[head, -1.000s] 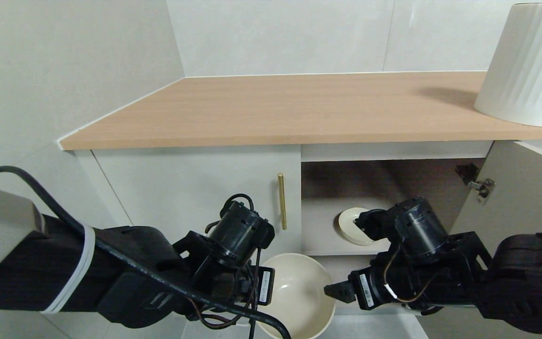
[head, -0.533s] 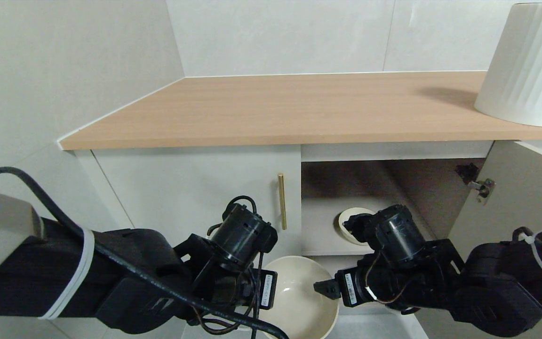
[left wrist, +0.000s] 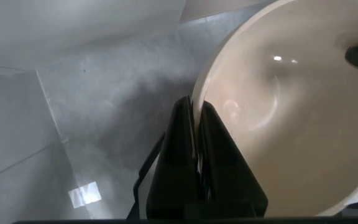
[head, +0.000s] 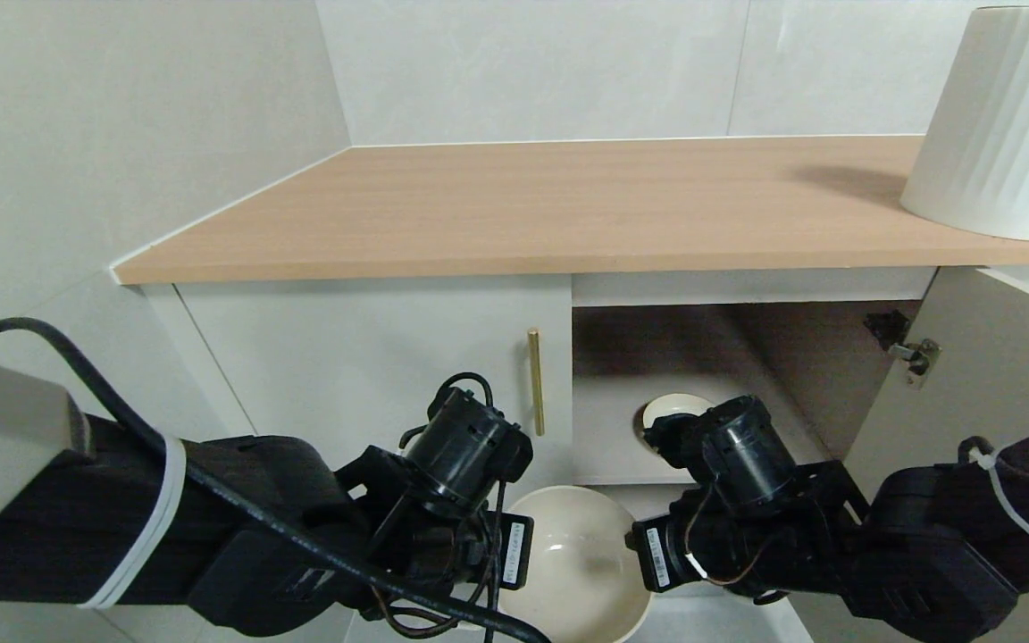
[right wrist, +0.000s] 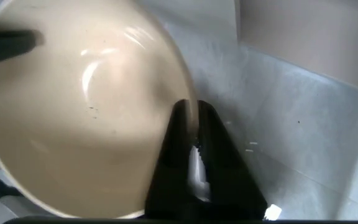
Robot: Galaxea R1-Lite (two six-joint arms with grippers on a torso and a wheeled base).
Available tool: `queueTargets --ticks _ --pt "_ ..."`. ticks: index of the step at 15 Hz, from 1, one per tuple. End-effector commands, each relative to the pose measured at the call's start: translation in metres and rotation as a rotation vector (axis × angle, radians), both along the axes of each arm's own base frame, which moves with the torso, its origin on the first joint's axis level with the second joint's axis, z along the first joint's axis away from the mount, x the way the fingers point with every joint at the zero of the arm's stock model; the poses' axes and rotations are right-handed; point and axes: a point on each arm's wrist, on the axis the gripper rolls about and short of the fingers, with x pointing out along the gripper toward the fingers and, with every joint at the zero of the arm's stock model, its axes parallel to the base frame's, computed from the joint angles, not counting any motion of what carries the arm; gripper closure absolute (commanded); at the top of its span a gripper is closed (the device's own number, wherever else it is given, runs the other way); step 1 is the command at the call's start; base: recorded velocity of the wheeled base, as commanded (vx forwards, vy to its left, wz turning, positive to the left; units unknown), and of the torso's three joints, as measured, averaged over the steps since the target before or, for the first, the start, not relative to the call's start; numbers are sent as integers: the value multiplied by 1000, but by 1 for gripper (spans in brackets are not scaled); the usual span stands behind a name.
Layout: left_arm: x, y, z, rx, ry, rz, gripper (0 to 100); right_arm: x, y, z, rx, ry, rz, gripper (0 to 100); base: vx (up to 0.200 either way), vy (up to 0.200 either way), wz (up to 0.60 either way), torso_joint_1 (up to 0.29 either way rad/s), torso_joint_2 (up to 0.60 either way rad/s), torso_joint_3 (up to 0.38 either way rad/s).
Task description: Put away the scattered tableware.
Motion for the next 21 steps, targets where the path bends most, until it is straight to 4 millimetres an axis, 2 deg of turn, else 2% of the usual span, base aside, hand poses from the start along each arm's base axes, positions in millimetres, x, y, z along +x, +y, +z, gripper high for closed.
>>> queueTargets --ticks 1,10,11,17,21 --pt "0 1 0 6 2 3 100 0 0 -1 -8 4 -1 100 0 0 0 0 0 0" --pt "0 1 -1 7 3 4 100 0 0 -3 -14 7 -1 100 0 0 0 0 0 0" --pt "0 1 -1 7 3 4 0 -1 -1 -3 -15 8 -1 100 0 0 0 0 0 0" --pt "1 0 -3 14 2 9 0 -1 -2 -6 -27 15 3 100 0 0 0 0 0 0" --pt "1 0 -2 13 1 9 0 3 -1 -23 -84 47 -14 100 0 0 0 0 0 0"
